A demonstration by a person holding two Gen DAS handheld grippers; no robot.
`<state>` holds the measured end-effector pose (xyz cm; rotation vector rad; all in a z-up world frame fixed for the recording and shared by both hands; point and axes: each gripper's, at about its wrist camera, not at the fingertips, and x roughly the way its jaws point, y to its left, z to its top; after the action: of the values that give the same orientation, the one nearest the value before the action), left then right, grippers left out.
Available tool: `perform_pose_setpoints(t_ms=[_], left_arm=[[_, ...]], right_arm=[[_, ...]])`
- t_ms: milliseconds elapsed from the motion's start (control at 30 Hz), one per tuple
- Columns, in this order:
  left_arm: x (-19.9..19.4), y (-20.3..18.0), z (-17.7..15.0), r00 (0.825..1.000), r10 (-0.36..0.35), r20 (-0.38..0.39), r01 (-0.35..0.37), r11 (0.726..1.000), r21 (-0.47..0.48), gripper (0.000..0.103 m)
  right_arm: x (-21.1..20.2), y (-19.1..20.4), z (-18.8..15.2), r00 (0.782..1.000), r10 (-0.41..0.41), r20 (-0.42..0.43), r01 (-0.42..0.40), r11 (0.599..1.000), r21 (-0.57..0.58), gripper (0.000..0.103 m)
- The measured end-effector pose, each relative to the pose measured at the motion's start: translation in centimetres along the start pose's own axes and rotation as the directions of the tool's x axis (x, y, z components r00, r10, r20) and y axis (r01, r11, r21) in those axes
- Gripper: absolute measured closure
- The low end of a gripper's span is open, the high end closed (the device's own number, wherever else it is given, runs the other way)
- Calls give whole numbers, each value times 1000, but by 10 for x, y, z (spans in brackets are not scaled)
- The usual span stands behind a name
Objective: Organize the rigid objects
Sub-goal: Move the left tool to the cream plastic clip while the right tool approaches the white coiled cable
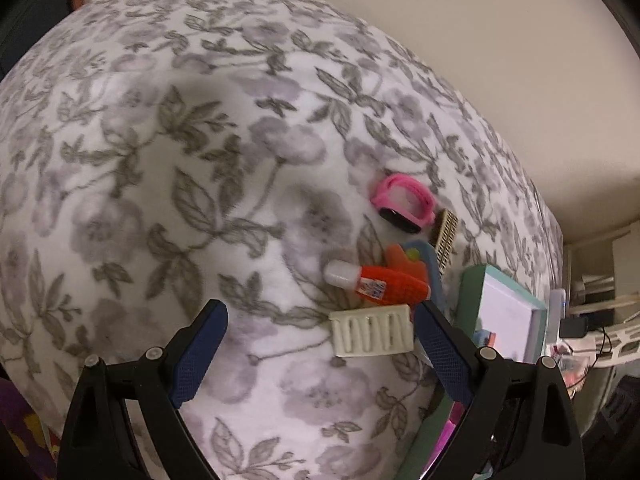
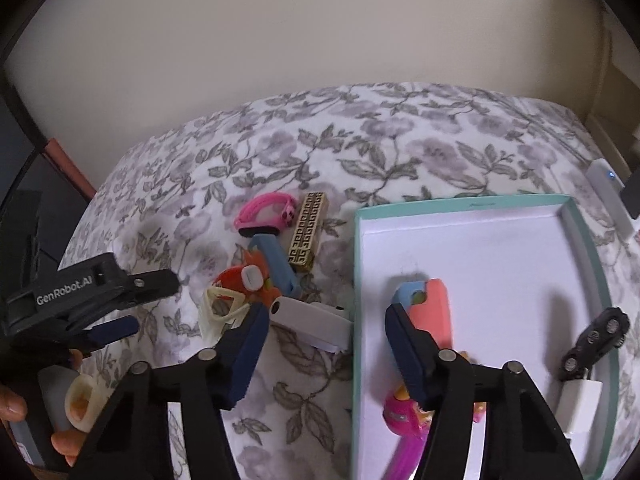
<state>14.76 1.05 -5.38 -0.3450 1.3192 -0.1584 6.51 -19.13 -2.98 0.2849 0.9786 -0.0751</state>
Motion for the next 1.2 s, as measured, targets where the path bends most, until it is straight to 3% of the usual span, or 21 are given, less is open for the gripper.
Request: perform_pose_setpoints(t_ms=[367,700,867,933,1100,1200], left_arm=[[14,-22,-6,999,-29,-35,32,998,58,9],[36,-17,-5,996,-16,-82,19,999,40,10],[42,-12,-4,995,-23,-96,25,999,28,17],[45,-12,-4,993,-49,-111,51,999,14,25],[47,-11,-7,986,-95,-137,94,995,-15,28],[44,-9,-7,983,-121,-135,118,992,-34,39]], right_arm=[[18,16,0,1000,-1,-11,0,995,-102,42],[36,20,2,1000,13,-29,-16,994,-111,42],[43,24,-1,999,-12,-39,6,990,-141,47],[42,23,-2,999,-9,-39,3,989,-147,47],[39,24,-6,999,-2,-46,-6,986,-164,48],[37,26,-9,999,-1,-53,-9,984,-179,48]])
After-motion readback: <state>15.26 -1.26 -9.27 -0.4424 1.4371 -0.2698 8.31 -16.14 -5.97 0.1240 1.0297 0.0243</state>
